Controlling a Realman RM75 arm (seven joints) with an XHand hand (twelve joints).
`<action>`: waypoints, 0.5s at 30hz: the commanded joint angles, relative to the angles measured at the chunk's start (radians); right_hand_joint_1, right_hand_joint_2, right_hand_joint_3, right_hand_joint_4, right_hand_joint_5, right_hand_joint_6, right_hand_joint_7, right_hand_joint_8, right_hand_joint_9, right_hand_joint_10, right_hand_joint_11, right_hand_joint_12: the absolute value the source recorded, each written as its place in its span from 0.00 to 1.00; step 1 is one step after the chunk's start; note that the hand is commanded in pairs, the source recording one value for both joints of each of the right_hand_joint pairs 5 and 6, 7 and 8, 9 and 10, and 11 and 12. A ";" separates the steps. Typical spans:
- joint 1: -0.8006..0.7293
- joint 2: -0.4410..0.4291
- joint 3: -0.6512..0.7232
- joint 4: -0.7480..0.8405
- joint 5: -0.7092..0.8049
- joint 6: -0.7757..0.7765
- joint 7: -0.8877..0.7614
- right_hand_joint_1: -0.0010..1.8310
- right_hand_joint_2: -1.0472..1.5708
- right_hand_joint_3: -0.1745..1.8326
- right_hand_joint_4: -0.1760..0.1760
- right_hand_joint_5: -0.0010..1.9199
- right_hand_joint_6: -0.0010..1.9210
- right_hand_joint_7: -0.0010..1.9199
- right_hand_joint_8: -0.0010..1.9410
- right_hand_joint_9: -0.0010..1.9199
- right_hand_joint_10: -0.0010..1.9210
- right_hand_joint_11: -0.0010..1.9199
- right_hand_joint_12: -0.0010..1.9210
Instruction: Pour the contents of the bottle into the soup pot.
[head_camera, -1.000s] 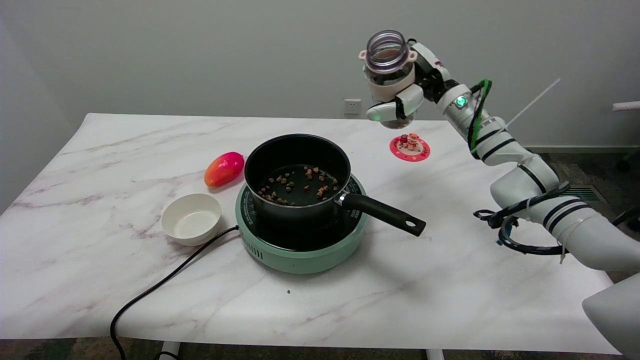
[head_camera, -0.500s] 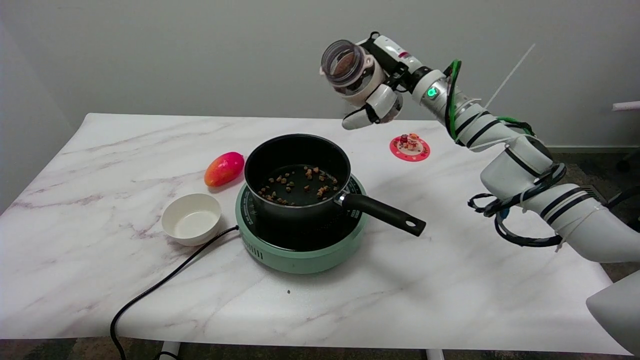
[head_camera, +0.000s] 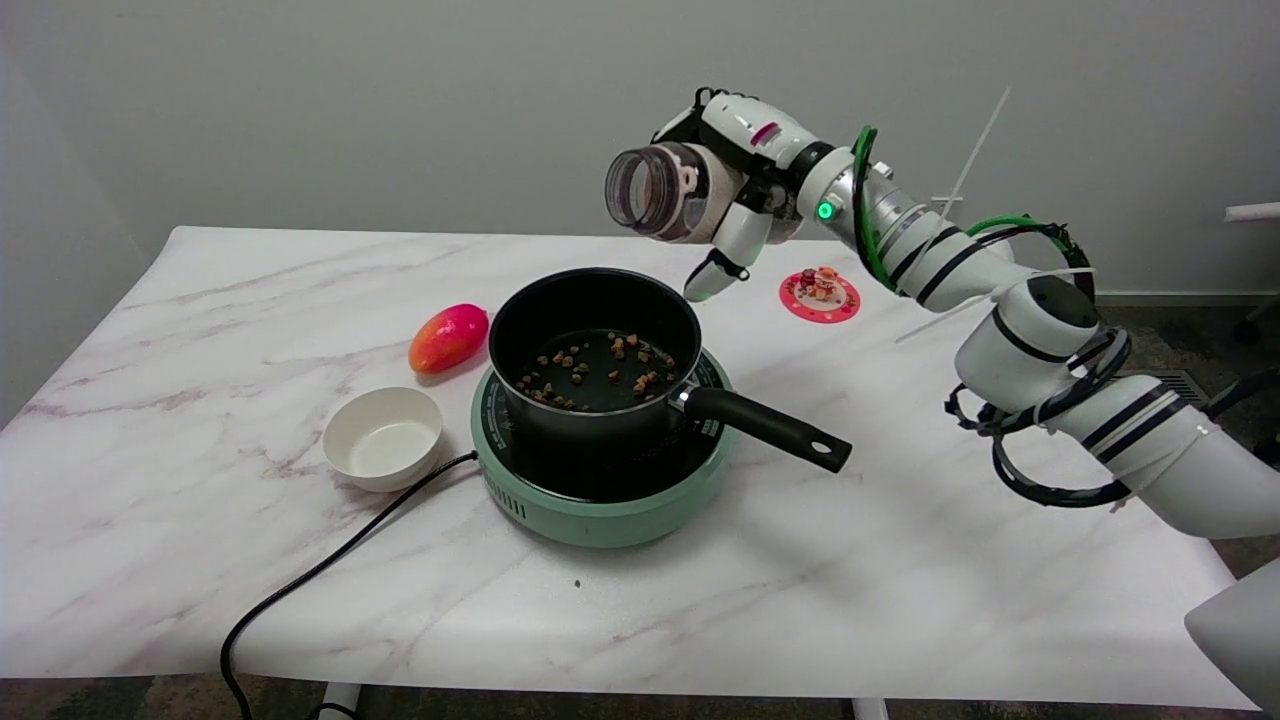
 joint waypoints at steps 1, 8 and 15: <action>-0.101 0.006 0.010 0.192 -0.454 -0.128 -0.002 0.77 0.85 0.33 0.50 1.00 1.00 0.99 0.98 0.71 0.71 0.63 0.63; -0.105 0.006 0.002 0.239 -0.519 -0.143 -0.002 0.76 0.85 0.32 0.50 1.00 1.00 0.99 0.97 0.71 0.71 0.63 0.63; -0.123 0.006 -0.015 0.285 -0.618 -0.145 -0.016 0.76 0.86 0.32 0.50 1.00 1.00 0.99 0.98 0.71 0.71 0.63 0.63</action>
